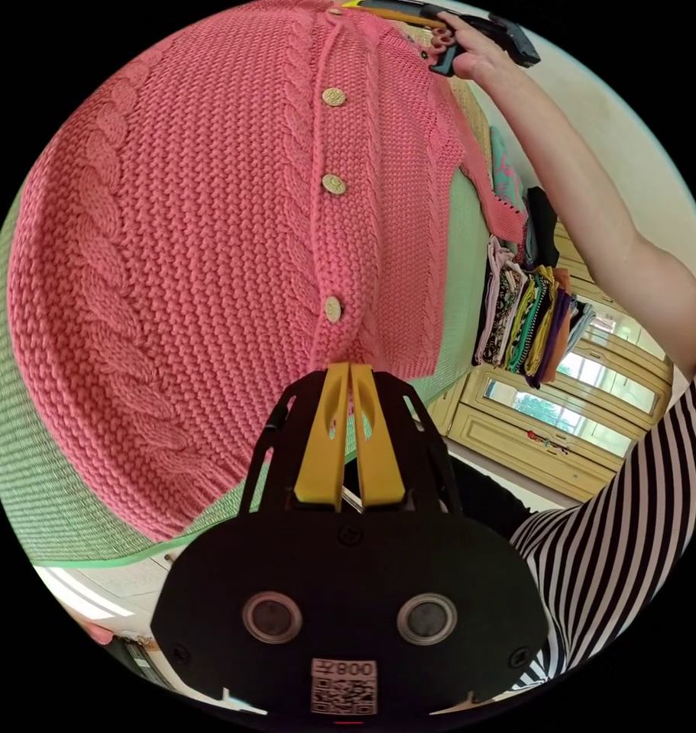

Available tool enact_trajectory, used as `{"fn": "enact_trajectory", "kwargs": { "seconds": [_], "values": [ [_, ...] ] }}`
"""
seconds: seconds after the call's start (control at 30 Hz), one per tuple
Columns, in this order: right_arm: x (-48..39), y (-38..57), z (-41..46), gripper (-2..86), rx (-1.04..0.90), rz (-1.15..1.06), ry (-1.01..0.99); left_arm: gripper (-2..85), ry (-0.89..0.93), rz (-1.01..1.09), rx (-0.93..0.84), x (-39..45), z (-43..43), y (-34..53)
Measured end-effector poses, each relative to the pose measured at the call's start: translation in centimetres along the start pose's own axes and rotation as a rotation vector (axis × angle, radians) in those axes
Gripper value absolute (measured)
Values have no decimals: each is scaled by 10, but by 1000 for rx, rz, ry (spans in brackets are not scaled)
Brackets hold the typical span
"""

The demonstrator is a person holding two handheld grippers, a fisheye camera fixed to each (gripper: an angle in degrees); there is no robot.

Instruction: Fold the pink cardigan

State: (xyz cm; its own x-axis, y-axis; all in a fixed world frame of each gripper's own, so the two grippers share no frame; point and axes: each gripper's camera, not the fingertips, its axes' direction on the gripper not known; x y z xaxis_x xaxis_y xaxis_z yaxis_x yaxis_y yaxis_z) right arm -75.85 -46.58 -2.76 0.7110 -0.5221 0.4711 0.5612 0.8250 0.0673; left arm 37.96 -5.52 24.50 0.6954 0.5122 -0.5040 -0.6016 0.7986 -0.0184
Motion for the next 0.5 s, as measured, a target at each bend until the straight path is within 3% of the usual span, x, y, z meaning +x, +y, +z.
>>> {"fn": "enact_trajectory", "kwargs": {
  "seconds": [0.13,0.23,0.5],
  "values": [
    [9,15,-32,37,88,35,68,0,2,6,-10,-5,-2,0],
    [38,13,-13,13,-10,130,157,0,2,3,-11,-9,-4,0],
    [20,26,-48,7,92,133,40,1,15,15,1,-14,-21,11]
  ]
}}
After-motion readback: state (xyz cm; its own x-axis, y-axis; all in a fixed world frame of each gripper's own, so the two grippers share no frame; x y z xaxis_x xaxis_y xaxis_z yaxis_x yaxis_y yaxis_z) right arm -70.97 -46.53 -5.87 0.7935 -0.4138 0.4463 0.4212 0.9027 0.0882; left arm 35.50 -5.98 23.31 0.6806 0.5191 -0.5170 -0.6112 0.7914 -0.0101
